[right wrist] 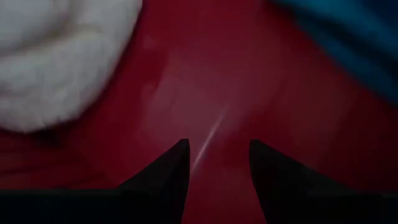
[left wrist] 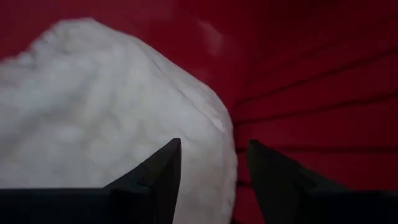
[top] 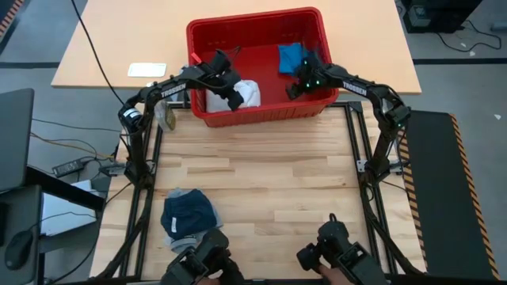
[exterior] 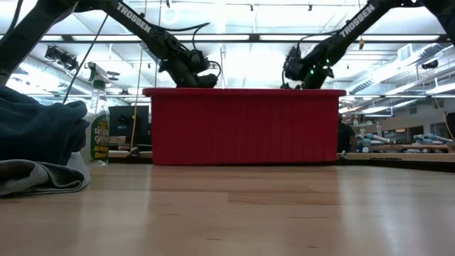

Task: Fold laundry
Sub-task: Remove the blue pants from the red laundry bin

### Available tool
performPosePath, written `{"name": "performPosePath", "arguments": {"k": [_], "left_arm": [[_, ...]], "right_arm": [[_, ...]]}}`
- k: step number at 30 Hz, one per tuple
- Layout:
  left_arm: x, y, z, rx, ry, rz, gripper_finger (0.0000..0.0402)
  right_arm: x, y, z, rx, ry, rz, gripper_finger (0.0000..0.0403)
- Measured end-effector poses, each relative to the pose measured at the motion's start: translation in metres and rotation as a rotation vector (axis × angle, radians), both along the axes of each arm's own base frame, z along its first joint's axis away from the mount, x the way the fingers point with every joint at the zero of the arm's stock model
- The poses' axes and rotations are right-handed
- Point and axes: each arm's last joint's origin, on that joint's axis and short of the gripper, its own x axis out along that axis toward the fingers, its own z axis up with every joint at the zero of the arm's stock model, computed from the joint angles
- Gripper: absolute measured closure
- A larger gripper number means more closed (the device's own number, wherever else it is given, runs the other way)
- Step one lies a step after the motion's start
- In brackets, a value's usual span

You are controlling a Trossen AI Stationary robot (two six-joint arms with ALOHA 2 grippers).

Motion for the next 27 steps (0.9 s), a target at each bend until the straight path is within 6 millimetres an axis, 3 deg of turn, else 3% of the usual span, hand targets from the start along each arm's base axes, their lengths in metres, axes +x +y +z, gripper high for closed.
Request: {"name": "performPosePath", "arguments": {"k": [9,14,23,25,27], "left_arm": [[0.008,0.016,0.015,0.197,-0.109,0.141,0.0219],[0.007,0.019,0.010,0.217,-0.082,0.149,0.0219],[0.005,0.018,-0.016,0.118,0.042,0.123,0.0219],[0.005,0.017,-0.017,0.111,0.055,0.121,0.0219],[0.005,0.017,-0.017,0.114,0.056,0.123,0.0219]], "right_arm": [[-0.009,0.021,-0.051,0.118,0.043,-0.028,0.0231],[-0.008,0.016,-0.050,0.016,0.052,-0.014,0.0231],[0.002,-0.013,-0.017,-0.497,0.182,0.070,0.0227],[0.001,-0.020,-0.018,-0.563,0.209,0.101,0.0224],[0.000,-0.026,-0.032,-0.566,0.253,0.145,0.0222]]}}
